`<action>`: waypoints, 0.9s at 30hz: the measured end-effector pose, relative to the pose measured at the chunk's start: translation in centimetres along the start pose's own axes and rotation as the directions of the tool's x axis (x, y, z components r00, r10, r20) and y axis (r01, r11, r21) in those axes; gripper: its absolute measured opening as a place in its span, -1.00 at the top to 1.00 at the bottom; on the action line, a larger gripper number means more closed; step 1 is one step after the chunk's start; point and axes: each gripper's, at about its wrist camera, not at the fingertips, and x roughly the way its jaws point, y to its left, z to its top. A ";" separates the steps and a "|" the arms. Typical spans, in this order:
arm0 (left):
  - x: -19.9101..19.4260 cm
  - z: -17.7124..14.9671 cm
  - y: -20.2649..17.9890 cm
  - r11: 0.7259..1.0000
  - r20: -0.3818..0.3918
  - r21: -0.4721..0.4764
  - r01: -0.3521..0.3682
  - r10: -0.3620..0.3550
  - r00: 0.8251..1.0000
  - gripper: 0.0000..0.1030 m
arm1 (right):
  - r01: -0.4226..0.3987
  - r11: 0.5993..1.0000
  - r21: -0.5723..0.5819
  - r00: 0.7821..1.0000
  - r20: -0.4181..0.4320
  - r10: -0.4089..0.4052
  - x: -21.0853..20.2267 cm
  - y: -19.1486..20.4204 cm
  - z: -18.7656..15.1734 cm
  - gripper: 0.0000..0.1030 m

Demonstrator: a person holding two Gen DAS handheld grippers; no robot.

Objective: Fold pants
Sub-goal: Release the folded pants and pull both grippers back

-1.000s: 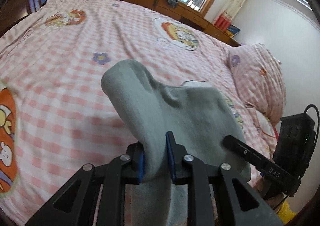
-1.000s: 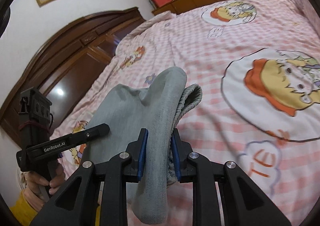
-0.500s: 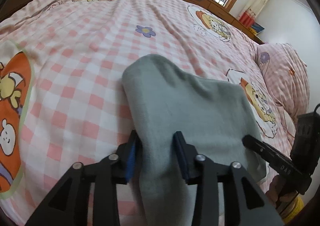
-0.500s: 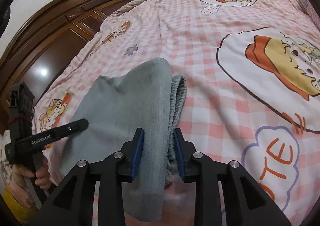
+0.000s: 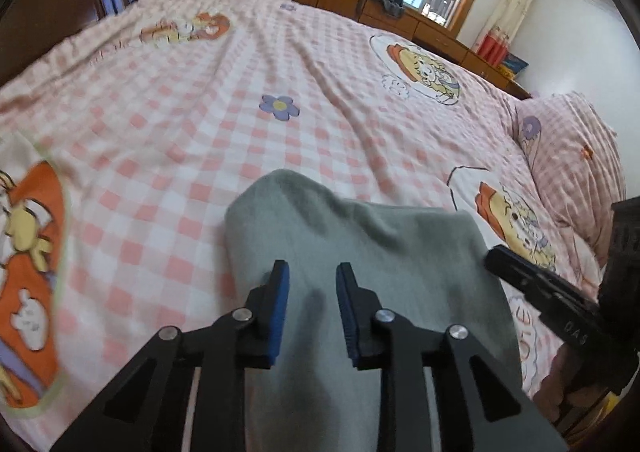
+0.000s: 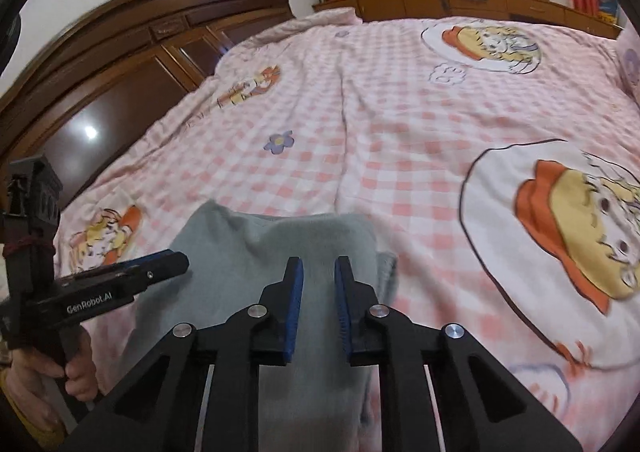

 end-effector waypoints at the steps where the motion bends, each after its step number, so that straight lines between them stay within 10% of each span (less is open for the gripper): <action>1: 0.6 0.1 0.2 1.000 -0.004 -0.015 -0.001 0.001 1.000 0.53 | 0.020 1.000 0.000 1.000 -0.014 -0.020 1.1 -0.2 0.2 0.73; 7: 2.4 -0.3 2.0 0.996 -0.001 -0.091 -0.015 0.015 1.000 0.63 | 0.144 0.990 -0.004 0.988 -0.054 -0.144 4.6 -1.5 0.3 0.93; 17: -0.2 -1.6 0.6 0.997 -0.003 -0.017 -0.070 0.070 0.998 0.60 | 0.096 0.994 0.049 0.995 -0.037 -0.094 0.0 -1.6 -0.1 0.81; 23: -3.0 -2.7 -0.6 0.996 -0.027 -0.016 -0.083 0.083 0.996 0.23 | 0.052 0.998 0.024 0.997 -0.056 -0.051 -2.8 0.1 -1.2 0.27; 27: -4.6 -3.6 -1.5 0.994 -0.032 -0.021 -0.107 0.106 0.994 -0.06 | 0.039 0.999 -0.002 0.997 -0.066 -0.039 -4.3 1.3 -2.0 0.26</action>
